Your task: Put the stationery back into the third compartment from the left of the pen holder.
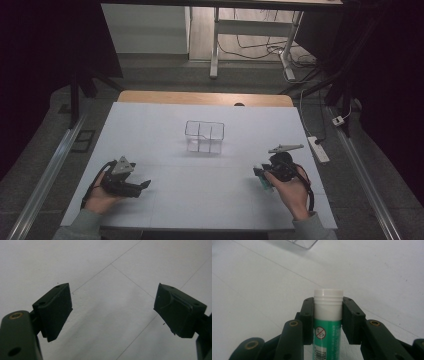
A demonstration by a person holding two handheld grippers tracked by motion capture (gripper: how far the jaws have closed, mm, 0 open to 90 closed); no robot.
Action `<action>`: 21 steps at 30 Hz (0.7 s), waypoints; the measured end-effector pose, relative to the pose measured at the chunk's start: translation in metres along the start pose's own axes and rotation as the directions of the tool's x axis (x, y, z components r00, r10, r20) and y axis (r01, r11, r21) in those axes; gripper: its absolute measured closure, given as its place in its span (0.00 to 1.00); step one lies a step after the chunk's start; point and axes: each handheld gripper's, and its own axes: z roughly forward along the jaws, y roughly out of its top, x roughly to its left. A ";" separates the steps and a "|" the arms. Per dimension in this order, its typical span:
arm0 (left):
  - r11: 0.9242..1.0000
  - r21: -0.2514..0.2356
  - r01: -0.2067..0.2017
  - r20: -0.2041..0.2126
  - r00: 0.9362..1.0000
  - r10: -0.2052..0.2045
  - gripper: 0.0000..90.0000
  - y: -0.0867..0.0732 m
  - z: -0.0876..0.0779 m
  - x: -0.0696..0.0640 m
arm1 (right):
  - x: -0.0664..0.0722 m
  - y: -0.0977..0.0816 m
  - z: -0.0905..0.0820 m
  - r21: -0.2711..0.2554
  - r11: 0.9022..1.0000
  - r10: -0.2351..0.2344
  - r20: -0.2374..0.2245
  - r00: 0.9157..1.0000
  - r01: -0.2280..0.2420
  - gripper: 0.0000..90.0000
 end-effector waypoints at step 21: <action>1.000 -0.001 0.001 -0.001 1.000 -0.001 0.16 0.000 -0.001 -0.001 | -0.003 0.014 0.004 -0.153 0.988 -0.004 -0.066 0.998 -0.006 0.72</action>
